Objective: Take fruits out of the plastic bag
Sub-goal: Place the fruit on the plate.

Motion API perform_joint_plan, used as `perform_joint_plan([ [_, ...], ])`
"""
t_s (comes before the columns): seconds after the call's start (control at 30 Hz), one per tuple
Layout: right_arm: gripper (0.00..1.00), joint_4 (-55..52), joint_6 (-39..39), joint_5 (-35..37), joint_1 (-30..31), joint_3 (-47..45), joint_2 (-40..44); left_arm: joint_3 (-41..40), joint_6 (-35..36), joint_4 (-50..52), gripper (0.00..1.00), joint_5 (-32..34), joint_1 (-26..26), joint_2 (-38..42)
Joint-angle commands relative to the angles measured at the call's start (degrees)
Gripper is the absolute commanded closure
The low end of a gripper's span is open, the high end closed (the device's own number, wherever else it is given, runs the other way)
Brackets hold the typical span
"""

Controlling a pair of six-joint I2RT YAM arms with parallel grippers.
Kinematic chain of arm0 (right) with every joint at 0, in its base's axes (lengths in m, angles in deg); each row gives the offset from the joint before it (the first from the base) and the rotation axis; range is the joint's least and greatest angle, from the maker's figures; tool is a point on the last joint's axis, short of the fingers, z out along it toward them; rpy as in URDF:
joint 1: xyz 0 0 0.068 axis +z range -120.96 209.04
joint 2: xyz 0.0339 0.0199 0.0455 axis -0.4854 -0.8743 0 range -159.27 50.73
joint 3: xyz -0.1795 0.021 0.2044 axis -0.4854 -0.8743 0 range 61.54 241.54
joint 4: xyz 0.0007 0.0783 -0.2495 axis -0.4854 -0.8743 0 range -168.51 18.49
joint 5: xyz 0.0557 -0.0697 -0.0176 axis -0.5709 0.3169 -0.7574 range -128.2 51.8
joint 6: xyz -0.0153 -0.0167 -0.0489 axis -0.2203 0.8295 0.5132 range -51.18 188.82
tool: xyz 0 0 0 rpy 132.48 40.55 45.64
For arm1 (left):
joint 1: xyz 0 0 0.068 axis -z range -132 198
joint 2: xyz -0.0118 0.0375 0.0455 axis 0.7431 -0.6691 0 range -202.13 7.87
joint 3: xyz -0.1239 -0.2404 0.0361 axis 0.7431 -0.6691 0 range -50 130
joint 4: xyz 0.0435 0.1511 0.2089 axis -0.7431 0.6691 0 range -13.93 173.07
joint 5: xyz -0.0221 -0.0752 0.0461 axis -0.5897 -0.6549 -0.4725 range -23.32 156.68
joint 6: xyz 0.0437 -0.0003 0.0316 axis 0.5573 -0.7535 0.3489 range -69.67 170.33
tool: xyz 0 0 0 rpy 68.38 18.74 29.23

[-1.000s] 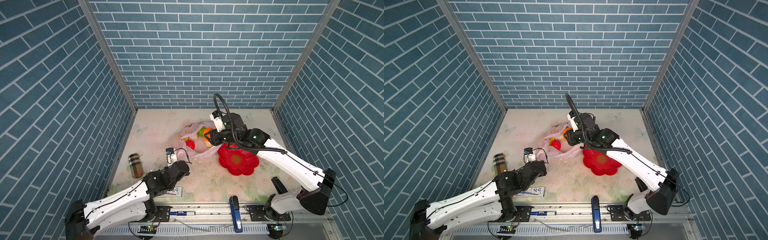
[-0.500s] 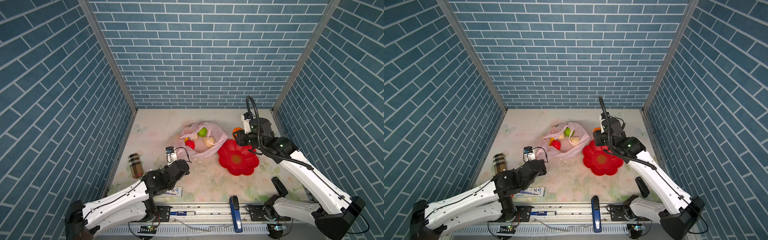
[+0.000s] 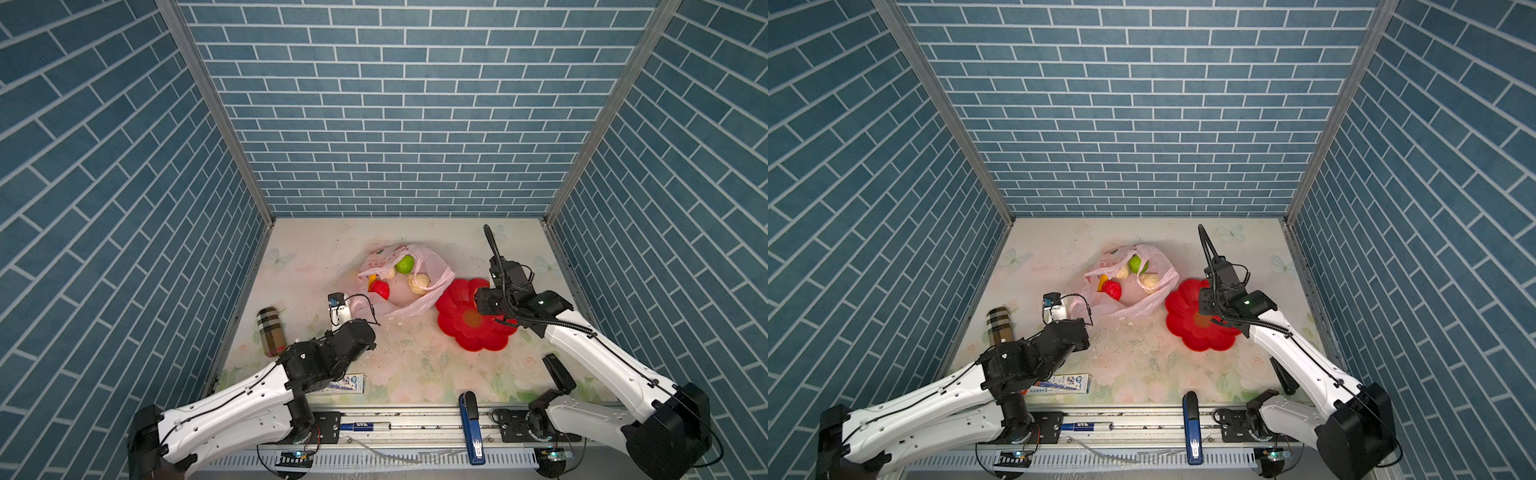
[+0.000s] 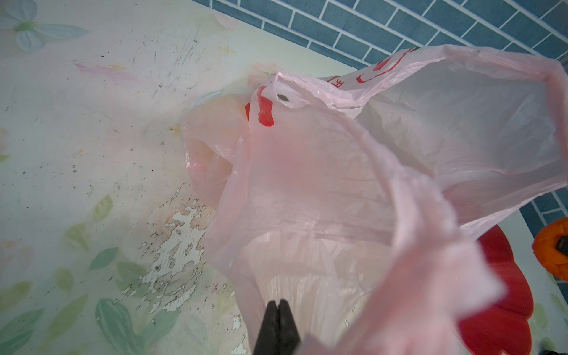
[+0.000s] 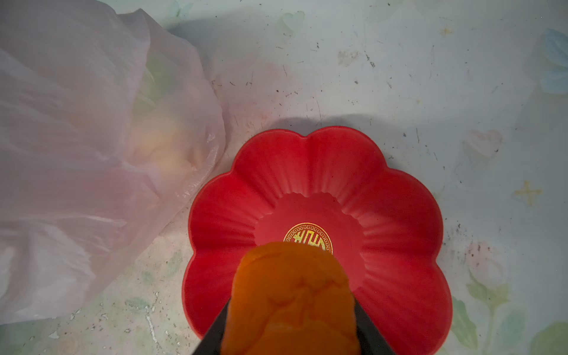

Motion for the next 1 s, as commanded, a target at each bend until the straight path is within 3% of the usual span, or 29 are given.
perform_joint_plan([
  [0.0, 0.81, 4.2, -3.4, -0.4, -0.5, -3.5, -2.6, 1.7, 1.1, 2.0, 0.96, 1.2, -0.1, 0.2],
  [0.67, 0.76, 13.4, -5.9, -3.0, -1.0, -9.2, -15.9, 1.9, 1.0, 2.6, 0.96, 0.9, -0.1, 0.6],
  [0.97, 0.63, 14.1, -6.4, -3.6, -1.0, -9.2, -18.4, 1.4, 0.7, 2.6, 0.96, 0.8, -0.2, 1.0],
])
